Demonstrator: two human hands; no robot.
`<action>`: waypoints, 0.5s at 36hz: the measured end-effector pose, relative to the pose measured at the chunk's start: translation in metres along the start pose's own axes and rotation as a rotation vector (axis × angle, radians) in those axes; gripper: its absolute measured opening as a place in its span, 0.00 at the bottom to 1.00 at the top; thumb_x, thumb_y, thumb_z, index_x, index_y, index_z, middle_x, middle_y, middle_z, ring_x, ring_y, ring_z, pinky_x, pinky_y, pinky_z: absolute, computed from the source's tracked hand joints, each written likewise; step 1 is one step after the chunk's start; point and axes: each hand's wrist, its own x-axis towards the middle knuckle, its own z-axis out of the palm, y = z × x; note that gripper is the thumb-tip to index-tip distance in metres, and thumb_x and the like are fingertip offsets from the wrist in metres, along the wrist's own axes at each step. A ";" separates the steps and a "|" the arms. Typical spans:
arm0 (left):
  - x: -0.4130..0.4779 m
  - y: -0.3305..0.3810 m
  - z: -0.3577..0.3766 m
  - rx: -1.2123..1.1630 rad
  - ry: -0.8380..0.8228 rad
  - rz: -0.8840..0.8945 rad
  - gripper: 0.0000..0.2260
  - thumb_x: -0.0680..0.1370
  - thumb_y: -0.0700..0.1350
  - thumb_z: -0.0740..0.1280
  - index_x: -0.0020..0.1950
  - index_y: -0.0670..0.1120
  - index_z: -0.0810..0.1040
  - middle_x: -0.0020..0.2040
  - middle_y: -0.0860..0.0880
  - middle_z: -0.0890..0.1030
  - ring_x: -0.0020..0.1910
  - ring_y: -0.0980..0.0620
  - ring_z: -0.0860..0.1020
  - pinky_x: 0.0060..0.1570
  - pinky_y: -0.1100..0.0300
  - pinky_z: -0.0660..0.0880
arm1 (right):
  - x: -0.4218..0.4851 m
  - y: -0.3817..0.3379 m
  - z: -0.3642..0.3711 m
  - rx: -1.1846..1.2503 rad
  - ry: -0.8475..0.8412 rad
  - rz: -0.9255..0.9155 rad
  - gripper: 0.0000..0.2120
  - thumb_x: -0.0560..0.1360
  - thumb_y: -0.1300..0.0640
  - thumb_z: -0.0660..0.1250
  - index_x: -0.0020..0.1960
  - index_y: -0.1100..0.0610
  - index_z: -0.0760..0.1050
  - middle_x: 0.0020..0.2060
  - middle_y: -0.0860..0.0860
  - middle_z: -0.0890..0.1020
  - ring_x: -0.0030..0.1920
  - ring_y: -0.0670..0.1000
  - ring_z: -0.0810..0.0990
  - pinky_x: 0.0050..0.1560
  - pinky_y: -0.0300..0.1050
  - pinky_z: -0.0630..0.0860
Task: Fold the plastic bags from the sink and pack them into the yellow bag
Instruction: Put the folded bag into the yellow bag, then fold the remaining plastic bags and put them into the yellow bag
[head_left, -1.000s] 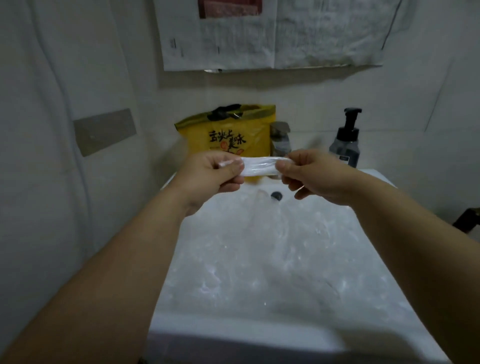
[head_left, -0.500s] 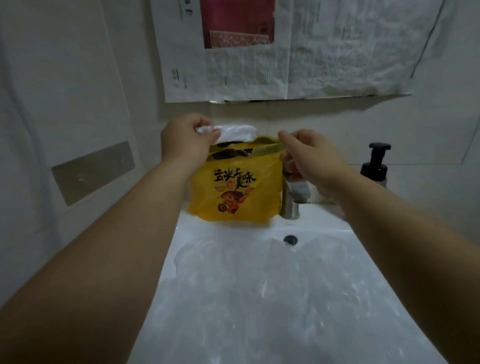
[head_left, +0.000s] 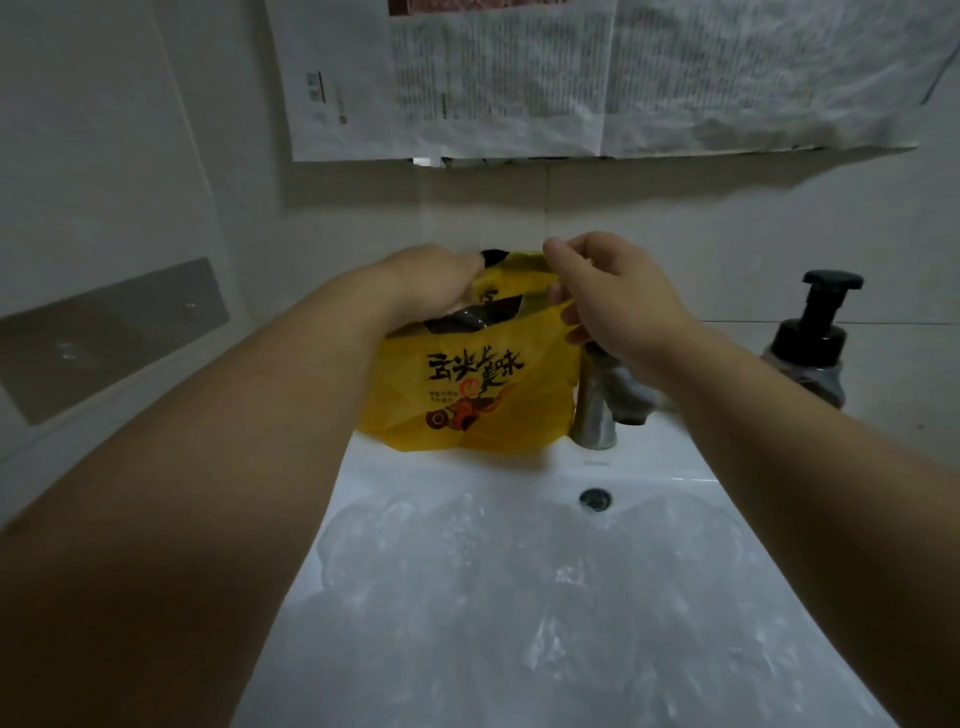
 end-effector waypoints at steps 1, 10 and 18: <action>-0.002 0.001 -0.001 -0.050 0.016 -0.021 0.21 0.84 0.54 0.51 0.56 0.44 0.78 0.52 0.47 0.74 0.48 0.48 0.72 0.44 0.56 0.64 | -0.001 0.001 0.000 0.002 0.000 0.006 0.13 0.81 0.46 0.58 0.58 0.53 0.72 0.40 0.48 0.77 0.36 0.47 0.75 0.34 0.40 0.75; -0.038 -0.001 -0.009 -0.272 0.486 0.134 0.13 0.83 0.52 0.56 0.45 0.48 0.74 0.43 0.43 0.77 0.43 0.48 0.74 0.43 0.57 0.68 | -0.027 -0.007 -0.004 0.029 -0.003 0.046 0.11 0.81 0.49 0.59 0.55 0.56 0.74 0.38 0.51 0.76 0.31 0.47 0.72 0.33 0.43 0.72; -0.111 0.006 0.032 -0.430 0.528 0.147 0.12 0.80 0.48 0.63 0.44 0.43 0.82 0.38 0.45 0.81 0.38 0.51 0.76 0.38 0.61 0.69 | -0.092 -0.005 -0.012 0.021 -0.030 0.119 0.08 0.79 0.53 0.62 0.45 0.56 0.75 0.35 0.53 0.75 0.34 0.52 0.73 0.35 0.47 0.74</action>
